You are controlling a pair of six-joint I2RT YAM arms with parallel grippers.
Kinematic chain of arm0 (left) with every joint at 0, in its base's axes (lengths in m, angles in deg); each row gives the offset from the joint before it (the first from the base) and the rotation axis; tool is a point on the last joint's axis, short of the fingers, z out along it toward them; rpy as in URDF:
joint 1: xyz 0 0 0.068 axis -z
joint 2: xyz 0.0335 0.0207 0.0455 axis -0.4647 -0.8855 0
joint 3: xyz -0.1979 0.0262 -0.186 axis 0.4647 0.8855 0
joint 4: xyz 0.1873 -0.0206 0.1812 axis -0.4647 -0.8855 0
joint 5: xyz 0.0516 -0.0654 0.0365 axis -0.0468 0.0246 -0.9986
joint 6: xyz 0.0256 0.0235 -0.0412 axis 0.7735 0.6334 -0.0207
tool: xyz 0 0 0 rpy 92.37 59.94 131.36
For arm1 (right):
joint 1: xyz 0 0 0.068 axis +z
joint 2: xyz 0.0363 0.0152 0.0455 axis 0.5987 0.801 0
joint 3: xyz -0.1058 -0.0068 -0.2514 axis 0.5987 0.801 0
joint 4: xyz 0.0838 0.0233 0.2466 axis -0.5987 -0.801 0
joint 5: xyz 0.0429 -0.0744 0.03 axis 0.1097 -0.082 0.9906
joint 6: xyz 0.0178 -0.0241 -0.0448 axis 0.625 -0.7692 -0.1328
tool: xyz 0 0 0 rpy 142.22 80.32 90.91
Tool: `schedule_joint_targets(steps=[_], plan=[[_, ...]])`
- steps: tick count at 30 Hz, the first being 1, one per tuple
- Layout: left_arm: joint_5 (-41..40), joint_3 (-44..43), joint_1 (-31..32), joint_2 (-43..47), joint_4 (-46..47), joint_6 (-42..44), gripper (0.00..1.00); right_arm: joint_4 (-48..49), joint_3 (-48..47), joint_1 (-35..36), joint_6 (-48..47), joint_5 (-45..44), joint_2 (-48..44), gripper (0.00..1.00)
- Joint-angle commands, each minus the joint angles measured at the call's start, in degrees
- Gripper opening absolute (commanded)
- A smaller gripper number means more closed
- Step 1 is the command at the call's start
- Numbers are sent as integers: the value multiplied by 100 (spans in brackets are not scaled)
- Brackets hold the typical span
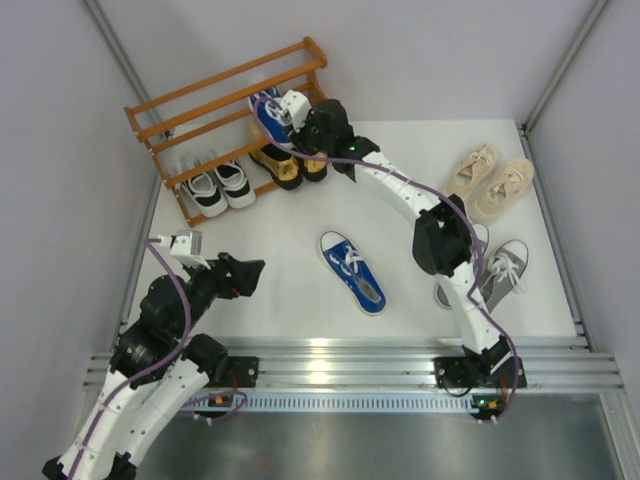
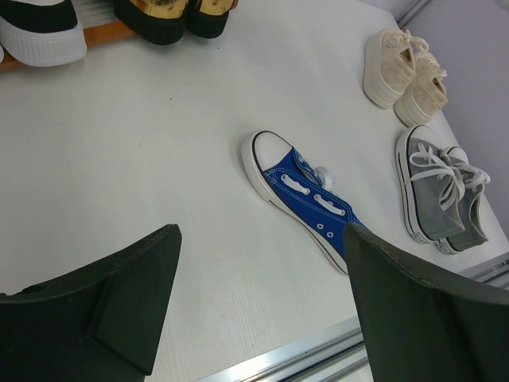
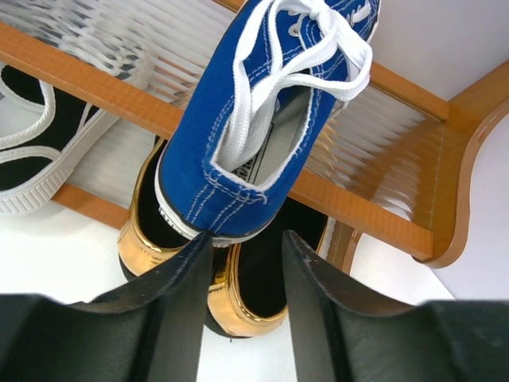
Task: Place and organize the shoes onto the shoe shelf
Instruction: Place the shoe at the shoe shelf, then pick up the shoe at the center of the board.
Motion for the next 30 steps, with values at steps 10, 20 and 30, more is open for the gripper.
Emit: schedule_joint_targets(steps=[10,20,30], plan=[[35,-31,-7,88,104,12,88,360,824,41,-38,584,-1340,77],[342,12,-15,124,209,-419,91,-1054,2457,-134,-748,1795,-3186,99],[1142,671,-7,97,886,-1174,93,-2550,6137,-890,-1832,3802,-5927,99]])
